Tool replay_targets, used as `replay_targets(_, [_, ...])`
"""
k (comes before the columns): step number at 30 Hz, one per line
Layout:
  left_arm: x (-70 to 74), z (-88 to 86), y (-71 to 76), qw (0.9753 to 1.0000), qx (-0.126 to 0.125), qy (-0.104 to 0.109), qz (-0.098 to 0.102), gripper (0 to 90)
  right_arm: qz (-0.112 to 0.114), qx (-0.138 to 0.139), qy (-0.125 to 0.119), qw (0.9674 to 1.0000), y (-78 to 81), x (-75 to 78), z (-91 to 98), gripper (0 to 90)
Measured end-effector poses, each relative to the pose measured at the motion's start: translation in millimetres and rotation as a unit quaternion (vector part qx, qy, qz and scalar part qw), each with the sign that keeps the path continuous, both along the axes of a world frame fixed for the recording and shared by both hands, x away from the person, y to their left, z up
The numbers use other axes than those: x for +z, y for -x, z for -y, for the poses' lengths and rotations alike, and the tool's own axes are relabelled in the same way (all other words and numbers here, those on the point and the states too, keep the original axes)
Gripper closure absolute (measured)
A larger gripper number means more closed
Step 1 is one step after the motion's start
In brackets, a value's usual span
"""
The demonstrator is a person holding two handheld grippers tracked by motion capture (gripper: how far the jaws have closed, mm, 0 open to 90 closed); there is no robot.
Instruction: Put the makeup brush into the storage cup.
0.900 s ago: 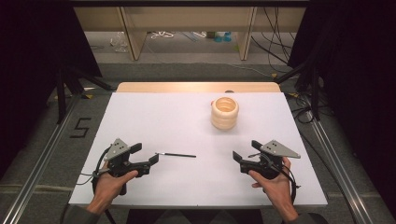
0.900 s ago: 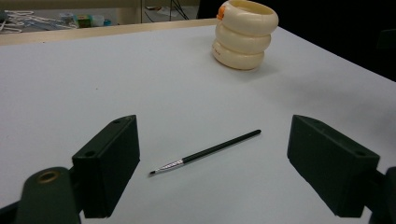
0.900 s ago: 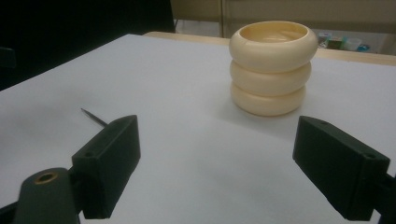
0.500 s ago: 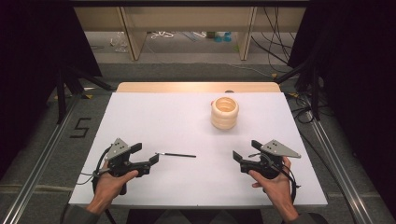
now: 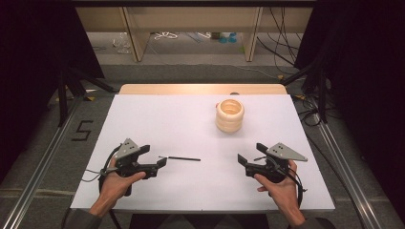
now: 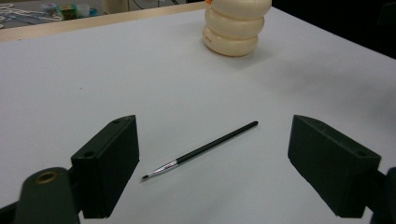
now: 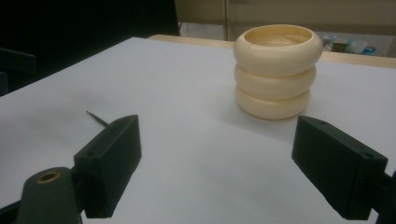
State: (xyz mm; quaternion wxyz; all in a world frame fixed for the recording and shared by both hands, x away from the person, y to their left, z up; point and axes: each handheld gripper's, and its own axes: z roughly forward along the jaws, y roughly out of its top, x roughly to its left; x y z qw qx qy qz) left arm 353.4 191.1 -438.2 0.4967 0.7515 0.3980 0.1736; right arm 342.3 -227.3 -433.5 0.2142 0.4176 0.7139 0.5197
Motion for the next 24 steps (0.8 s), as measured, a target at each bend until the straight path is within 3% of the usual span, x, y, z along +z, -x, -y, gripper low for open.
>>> replay_targets(5, [3.0,7.0,-7.4,0.9992,-0.021,-0.029,-0.016,16.0,-0.001,0.003,0.005,1.0000,-0.7,-0.4,-0.7,16.8])
replay_targets(9, [5.2,14.3,-13.3,0.9969,-0.046,-0.059,-0.024,16.0,-0.002,0.010,0.001,1.0000,-1.1,-1.0,-1.8,17.0])
replay_targets(12, [6.9,18.1,-18.9,0.9928,-0.065,-0.097,-0.027,16.5,0.002,0.011,0.006,0.9999,-1.9,-1.4,-2.2,17.1])
replay_targets(15, [8.2,22.6,-26.0,0.9901,-0.071,-0.117,-0.032,17.8,-0.004,0.016,0.010,0.9998,-1.7,-1.4,-2.7,17.1])
replay_targets(17, [10.6,23.8,-31.7,0.9856,-0.086,-0.142,-0.034,18.0,-0.006,0.019,0.012,0.9997,-1.6,-1.3,-3.1,17.2])
replay_targets(18, [11.5,25.0,-34.3,0.9846,-0.084,-0.151,-0.027,18.1,-0.006,0.020,0.014,0.9997,-1.7,-1.4,-3.3,17.2])
replay_targets(21, [12.3,28.9,-41.6,0.9804,-0.095,-0.169,-0.033,18.6,-0.005,0.020,0.015,0.9997,-2.3,-2.1,-3.9,17.3])
replay_targets(23, [12.6,31.5,-45.7,0.9763,-0.099,-0.190,-0.031,19.7,-0.005,0.023,0.009,0.9997,-2.9,-3.4,-4.9,17.3])
replay_targets(24, [12.5,33.3,-47.4,0.9756,-0.102,-0.191,-0.032,19.9,-0.006,0.026,0.008,0.9996,-2.8,-3.5,-5.0,17.3])
